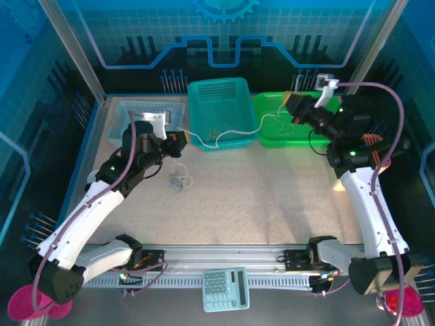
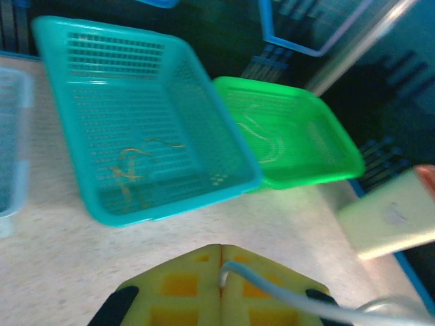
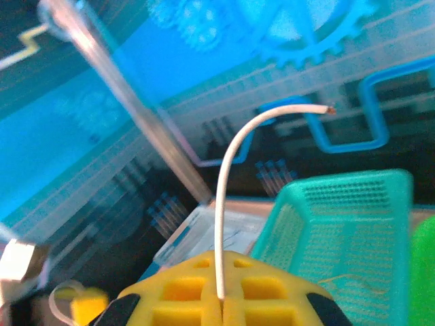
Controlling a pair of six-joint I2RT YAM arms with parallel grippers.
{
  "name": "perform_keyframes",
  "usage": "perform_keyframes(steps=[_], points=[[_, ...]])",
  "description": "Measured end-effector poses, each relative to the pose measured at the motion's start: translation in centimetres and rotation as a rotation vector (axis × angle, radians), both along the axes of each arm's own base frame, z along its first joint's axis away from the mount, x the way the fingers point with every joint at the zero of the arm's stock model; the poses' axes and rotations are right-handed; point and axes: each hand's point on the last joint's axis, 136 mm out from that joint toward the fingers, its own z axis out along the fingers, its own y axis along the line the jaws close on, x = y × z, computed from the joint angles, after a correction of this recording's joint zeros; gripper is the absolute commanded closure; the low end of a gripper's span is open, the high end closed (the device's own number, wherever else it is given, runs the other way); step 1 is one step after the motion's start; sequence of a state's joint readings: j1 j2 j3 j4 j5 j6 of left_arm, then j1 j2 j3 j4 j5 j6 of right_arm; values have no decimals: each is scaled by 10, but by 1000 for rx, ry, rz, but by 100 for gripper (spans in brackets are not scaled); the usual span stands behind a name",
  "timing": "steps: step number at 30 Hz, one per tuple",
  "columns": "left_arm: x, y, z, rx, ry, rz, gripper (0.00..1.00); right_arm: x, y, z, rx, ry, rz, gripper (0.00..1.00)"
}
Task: Untangle the cables
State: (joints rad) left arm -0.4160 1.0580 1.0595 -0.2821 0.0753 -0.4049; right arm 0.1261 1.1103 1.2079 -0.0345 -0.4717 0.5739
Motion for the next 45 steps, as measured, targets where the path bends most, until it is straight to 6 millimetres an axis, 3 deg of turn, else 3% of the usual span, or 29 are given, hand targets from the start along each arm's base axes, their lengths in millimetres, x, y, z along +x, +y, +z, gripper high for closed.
perform_keyframes(steps=[5,10,19,24,30,39,45], points=[[9,-28,9,-43,22,-124,100,-24,51,-18,-51,-9,181,100],[10,-50,-6,-49,72,-208,100,-38,92,-34,-88,-8,313,100],[8,-66,-16,-41,99,-251,100,-56,148,-86,-136,65,470,100],[13,-62,-10,-32,85,-212,100,-63,157,-113,-151,104,493,98],[13,-65,8,-46,55,-212,100,-70,171,-127,-154,109,523,94],[12,-67,6,-42,65,-217,100,-69,173,-134,-150,101,507,96],[14,-70,5,-50,75,-217,100,-69,173,-135,-156,95,503,84]])
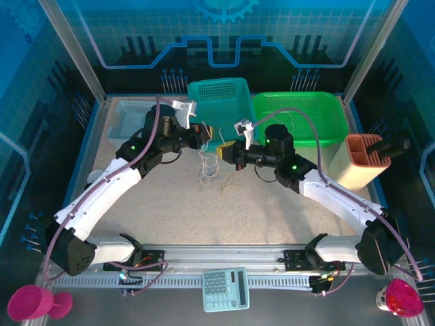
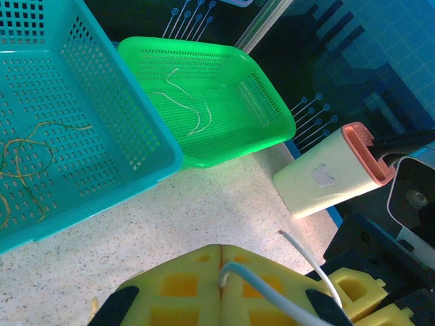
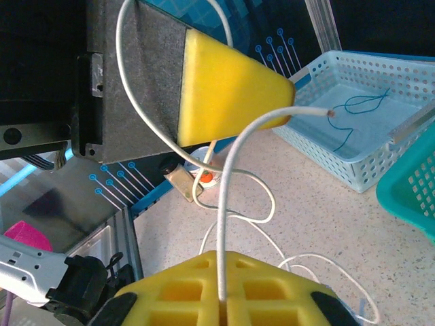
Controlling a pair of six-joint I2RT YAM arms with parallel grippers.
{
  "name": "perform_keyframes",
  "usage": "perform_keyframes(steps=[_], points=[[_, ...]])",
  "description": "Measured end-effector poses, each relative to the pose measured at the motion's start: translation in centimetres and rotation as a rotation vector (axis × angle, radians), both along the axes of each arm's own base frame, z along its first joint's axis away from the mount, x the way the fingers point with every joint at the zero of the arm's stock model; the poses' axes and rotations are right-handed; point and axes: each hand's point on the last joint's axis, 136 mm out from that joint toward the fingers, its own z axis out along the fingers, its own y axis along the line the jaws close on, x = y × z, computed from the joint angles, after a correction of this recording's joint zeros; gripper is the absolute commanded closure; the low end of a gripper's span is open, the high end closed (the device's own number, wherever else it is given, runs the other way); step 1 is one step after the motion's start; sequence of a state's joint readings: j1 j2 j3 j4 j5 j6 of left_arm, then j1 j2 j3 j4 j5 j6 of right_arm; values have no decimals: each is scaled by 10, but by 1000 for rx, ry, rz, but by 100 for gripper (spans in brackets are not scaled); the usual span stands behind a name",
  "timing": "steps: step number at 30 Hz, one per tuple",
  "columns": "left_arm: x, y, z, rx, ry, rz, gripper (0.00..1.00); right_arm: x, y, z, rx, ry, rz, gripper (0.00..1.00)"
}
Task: Untangle the cables
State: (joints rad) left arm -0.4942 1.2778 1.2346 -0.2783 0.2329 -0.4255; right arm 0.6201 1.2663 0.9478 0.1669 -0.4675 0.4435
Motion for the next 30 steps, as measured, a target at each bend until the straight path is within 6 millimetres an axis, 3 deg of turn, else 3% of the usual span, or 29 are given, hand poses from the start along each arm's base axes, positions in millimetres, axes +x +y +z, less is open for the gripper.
perform_keyframes(steps=[5,11,17,20,25,30], points=[[2,-3,-1,-33,29,9,100,-3,4,2,3,-10,10,64],[3,-8,8,-109,54,13,100,-4,14,6,31,-33,22,47],[0,-16,19,-176,64,-3,100,3,29,-5,41,-18,25,45],[-1,-19,23,-200,68,-10,100,8,35,-14,38,-7,18,54],[-3,-21,26,-219,78,-17,100,16,37,-21,34,6,-13,100],[-3,-22,26,-220,77,-18,100,18,32,-16,29,-6,-43,100]])
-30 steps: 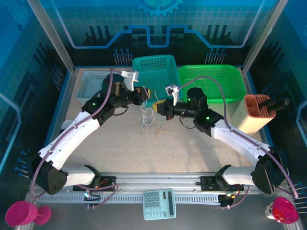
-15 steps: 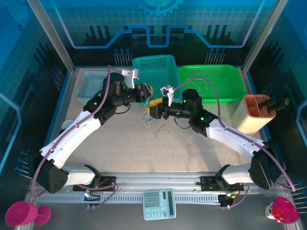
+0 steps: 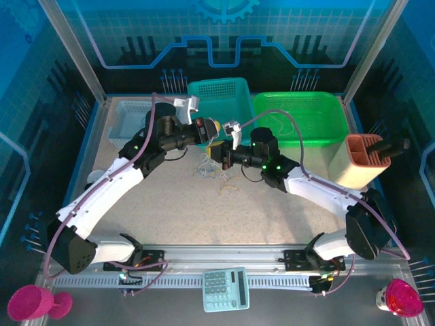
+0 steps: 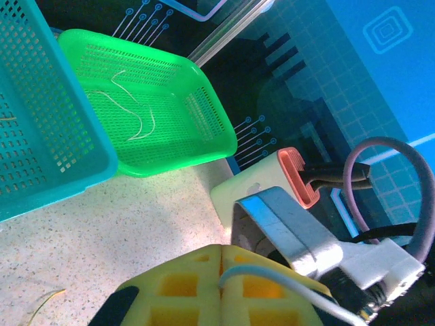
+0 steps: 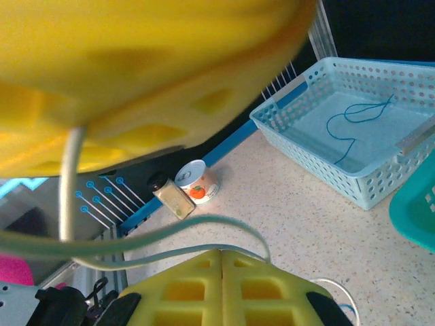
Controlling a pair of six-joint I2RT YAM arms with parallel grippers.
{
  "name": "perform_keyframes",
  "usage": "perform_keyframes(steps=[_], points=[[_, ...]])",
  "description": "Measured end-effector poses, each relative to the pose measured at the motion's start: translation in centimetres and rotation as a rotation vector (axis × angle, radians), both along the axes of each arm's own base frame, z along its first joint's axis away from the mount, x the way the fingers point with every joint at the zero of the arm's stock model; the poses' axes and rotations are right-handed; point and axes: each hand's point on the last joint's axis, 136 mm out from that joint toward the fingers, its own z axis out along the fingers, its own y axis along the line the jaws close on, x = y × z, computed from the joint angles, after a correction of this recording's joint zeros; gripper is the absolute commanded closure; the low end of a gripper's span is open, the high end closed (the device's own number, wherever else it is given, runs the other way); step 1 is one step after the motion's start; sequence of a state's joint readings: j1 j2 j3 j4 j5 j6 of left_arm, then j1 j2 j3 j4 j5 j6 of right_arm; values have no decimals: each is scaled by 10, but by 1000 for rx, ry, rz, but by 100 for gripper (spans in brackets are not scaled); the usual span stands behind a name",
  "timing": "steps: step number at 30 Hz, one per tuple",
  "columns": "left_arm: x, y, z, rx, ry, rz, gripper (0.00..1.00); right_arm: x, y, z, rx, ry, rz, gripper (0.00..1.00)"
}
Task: Untangle the cables
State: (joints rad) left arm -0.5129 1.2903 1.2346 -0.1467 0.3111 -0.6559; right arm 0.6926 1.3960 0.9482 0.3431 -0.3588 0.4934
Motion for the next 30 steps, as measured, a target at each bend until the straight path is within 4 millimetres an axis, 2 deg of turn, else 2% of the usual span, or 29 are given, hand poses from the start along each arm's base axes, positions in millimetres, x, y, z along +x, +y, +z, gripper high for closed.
perform_keyframes(steps=[2,4,9,15,18,20,25,27,30], points=[[0,0,0,1,-1,0,77,-2,-5,7,0,-9,-13,100],[1,1,0,3,-1,8,61,-5,-14,17,4,-26,-24,100],[3,11,-1,18,-18,40,29,-11,-37,44,12,-71,-58,100],[-1,43,-9,47,-53,120,15,-7,-58,66,14,-93,-100,100],[-8,53,-22,75,-66,138,12,-5,-63,73,7,-95,-110,100],[-12,56,-39,95,-55,141,16,-5,-64,76,2,-98,-111,100],[-18,59,-81,139,-9,134,53,-6,-66,77,-10,-99,-107,99],[-19,59,-84,142,-10,128,63,-7,-65,76,-13,-95,-95,82],[-19,57,-76,121,-33,120,84,-10,-62,73,-8,-96,-73,59]])
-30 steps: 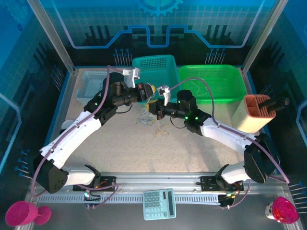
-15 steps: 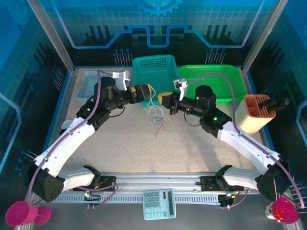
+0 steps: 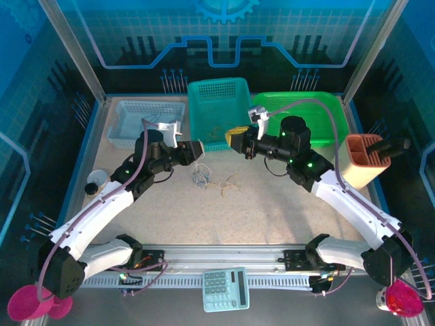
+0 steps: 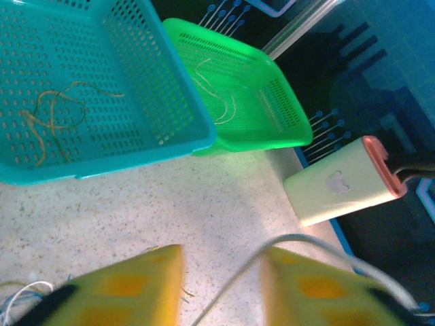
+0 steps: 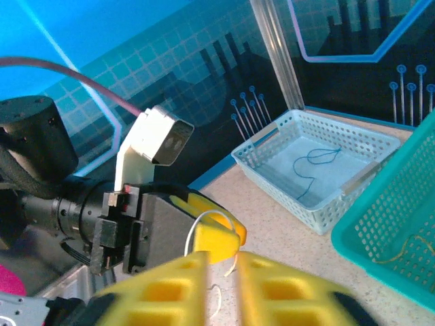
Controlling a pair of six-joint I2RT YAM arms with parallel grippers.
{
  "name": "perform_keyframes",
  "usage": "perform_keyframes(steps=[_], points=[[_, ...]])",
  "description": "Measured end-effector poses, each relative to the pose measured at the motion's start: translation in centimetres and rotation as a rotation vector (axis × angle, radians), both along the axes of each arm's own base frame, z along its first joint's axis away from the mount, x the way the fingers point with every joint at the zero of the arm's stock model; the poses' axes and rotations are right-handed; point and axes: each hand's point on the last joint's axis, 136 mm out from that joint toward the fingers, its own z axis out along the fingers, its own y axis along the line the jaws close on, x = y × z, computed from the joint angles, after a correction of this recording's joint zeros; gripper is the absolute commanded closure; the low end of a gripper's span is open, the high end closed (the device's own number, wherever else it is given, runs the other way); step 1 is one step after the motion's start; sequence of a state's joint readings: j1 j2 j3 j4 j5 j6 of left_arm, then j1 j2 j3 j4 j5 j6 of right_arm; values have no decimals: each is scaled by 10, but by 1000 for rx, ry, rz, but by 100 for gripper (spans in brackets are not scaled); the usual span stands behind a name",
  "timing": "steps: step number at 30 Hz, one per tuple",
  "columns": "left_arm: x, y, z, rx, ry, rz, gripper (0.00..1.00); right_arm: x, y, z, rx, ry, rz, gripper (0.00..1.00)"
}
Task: Untangle the cables
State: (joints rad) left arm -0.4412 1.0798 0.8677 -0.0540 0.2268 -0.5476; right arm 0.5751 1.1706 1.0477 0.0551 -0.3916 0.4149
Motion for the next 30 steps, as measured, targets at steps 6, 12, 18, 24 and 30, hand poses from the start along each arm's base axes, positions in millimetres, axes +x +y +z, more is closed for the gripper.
perform_keyframes(steps=[6,12,18,24,30], points=[[-1,-4,19,-35,-34,-21,100,-11,24,-31,-40,31,75,28],[-1,-6,39,-78,-52,-23,100,-25,51,-62,-99,65,133,26],[0,-7,60,-111,-74,-18,100,-28,60,-92,-152,84,122,26],[-1,-7,69,-132,-76,-19,100,-23,66,-126,-206,122,96,28],[-1,-7,70,-132,-76,-21,100,-12,71,-144,-240,142,74,84]])
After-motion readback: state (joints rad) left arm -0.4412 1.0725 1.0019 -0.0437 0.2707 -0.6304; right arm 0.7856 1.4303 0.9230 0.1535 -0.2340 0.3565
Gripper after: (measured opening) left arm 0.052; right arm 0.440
